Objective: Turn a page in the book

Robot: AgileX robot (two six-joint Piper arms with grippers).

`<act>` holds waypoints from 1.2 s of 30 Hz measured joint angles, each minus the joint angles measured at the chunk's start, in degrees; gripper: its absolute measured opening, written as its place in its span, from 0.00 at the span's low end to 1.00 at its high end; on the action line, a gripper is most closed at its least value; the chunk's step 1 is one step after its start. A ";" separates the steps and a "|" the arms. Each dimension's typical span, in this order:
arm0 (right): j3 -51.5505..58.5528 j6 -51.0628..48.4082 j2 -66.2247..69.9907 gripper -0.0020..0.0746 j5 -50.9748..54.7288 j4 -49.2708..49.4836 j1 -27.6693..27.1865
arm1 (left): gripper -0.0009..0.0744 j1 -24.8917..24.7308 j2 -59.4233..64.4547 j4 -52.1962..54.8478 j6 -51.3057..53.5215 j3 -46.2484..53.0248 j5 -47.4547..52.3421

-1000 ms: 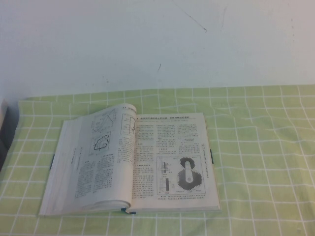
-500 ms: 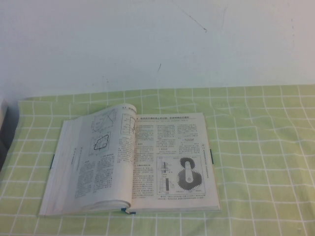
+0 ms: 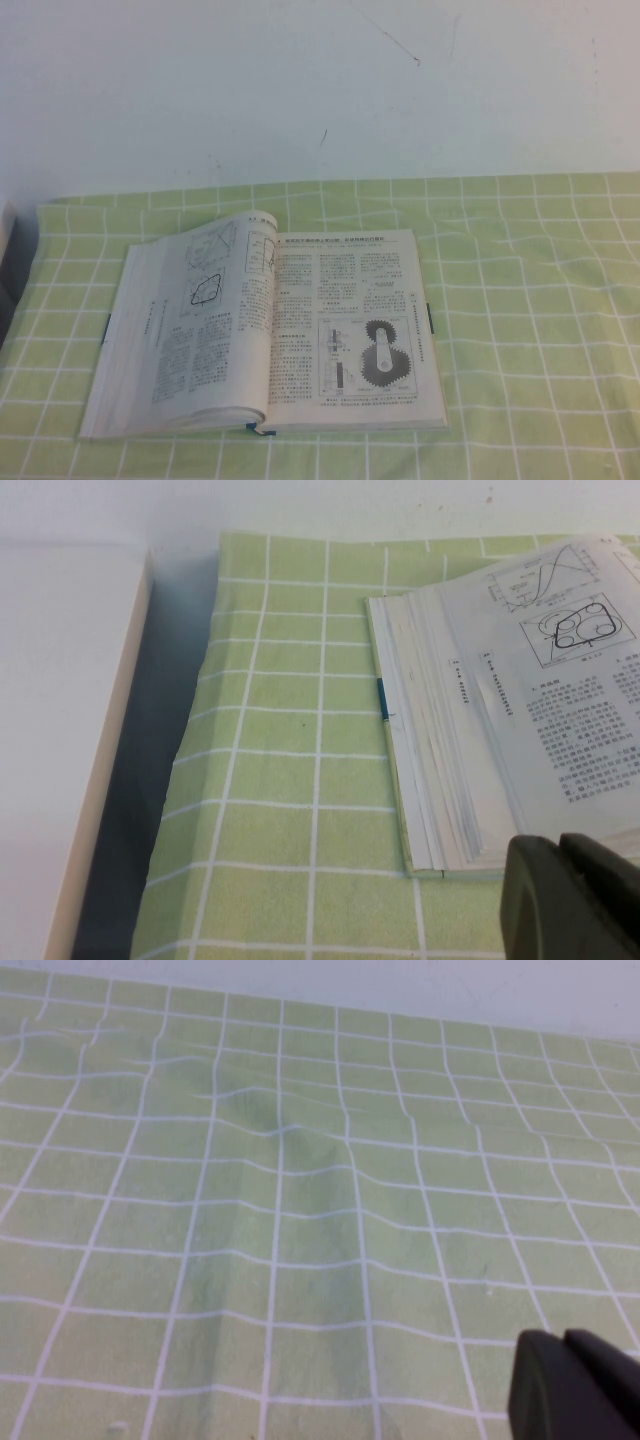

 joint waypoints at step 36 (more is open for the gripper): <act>0.12 0.47 0.00 0.02 -45.49 -3.03 0.00 | 0.01 0.00 0.00 0.97 0.00 0.58 -50.71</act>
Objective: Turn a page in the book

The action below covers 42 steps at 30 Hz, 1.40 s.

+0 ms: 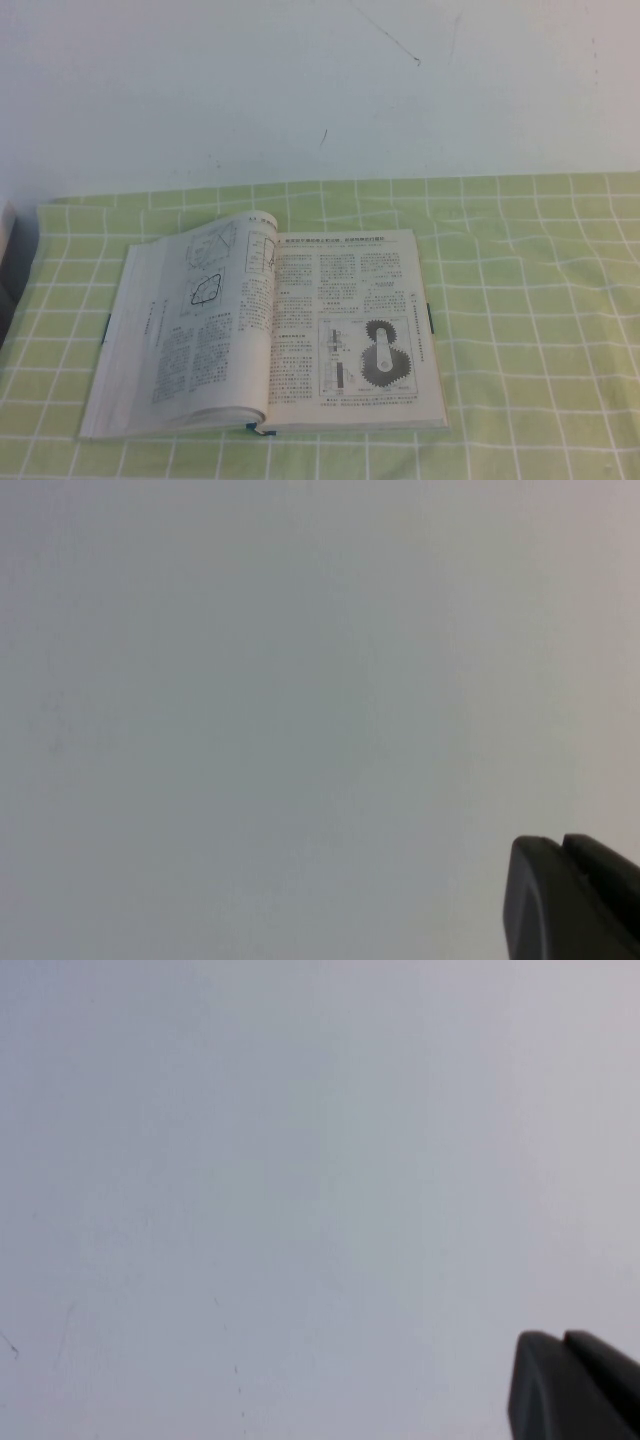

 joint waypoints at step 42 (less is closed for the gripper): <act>-32.48 -14.98 26.62 0.02 63.07 16.42 0.09 | 0.01 0.00 37.55 -12.55 6.44 -32.36 49.92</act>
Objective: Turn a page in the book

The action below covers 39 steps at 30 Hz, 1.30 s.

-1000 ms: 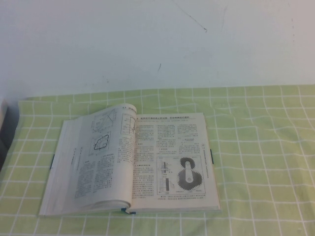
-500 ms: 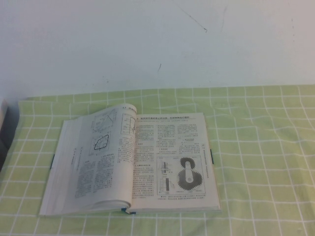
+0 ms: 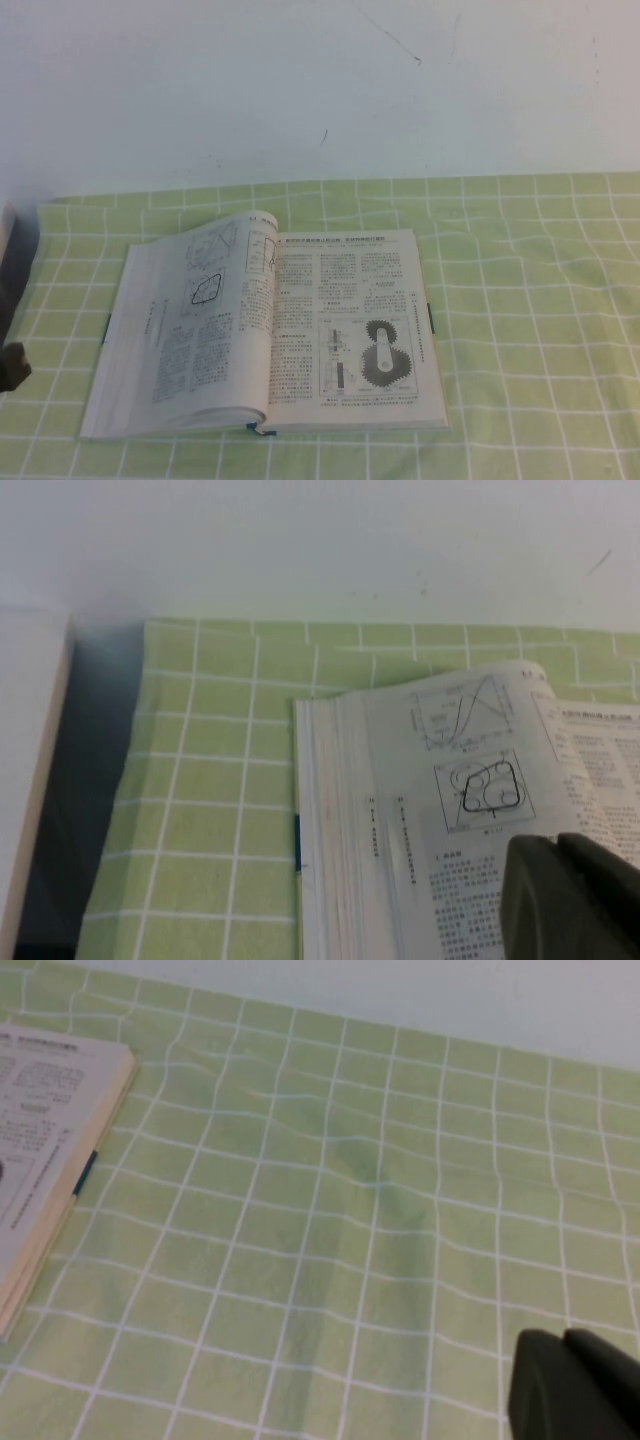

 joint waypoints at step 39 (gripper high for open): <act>-36.41 -32.41 82.00 0.57 -0.63 44.72 22.68 | 0.01 -10.78 66.68 -45.77 45.52 -25.86 2.62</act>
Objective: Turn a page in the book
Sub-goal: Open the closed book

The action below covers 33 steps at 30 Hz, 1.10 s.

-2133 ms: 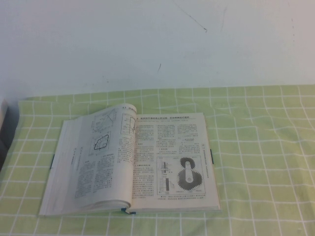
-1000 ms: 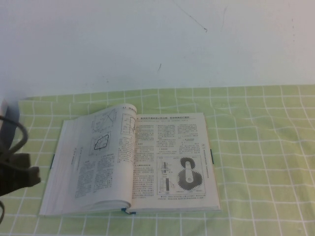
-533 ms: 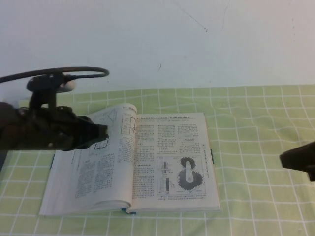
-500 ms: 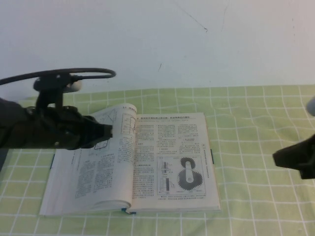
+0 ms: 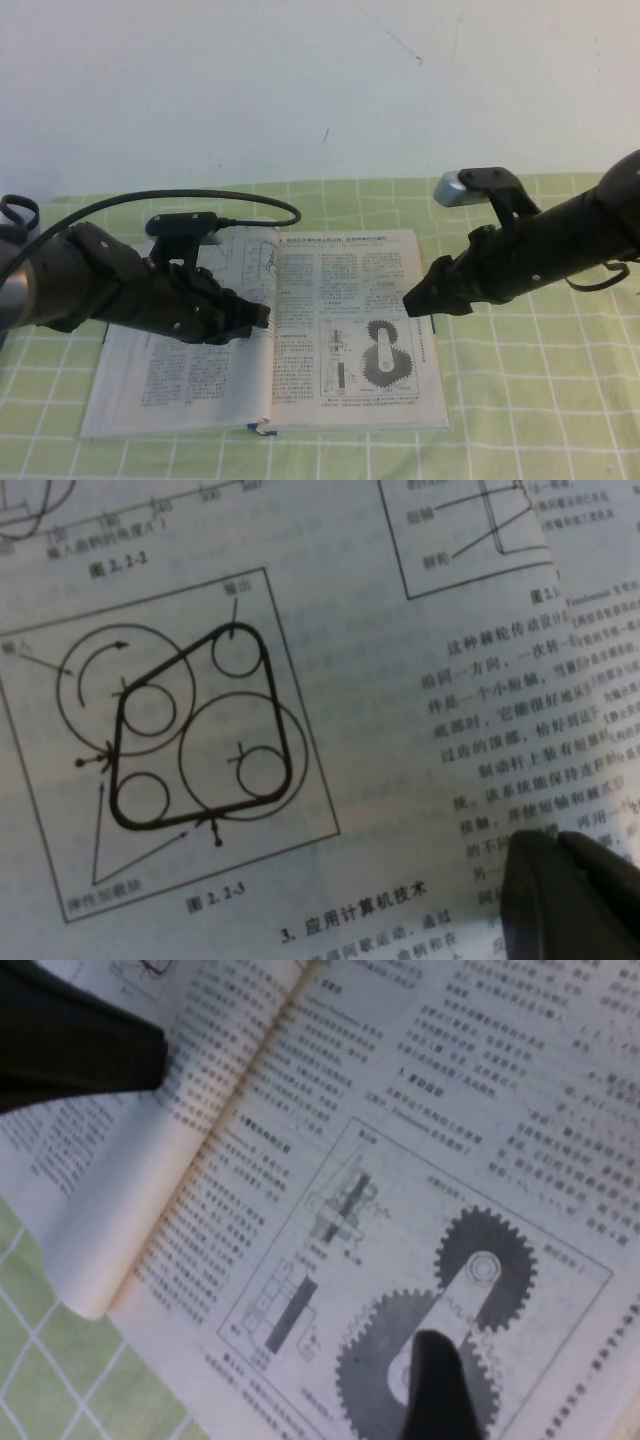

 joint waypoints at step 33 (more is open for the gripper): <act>-12.53 12.14 12.33 0.60 10.69 -5.67 -0.23 | 0.01 0.00 0.85 -0.12 0.67 -0.15 -0.39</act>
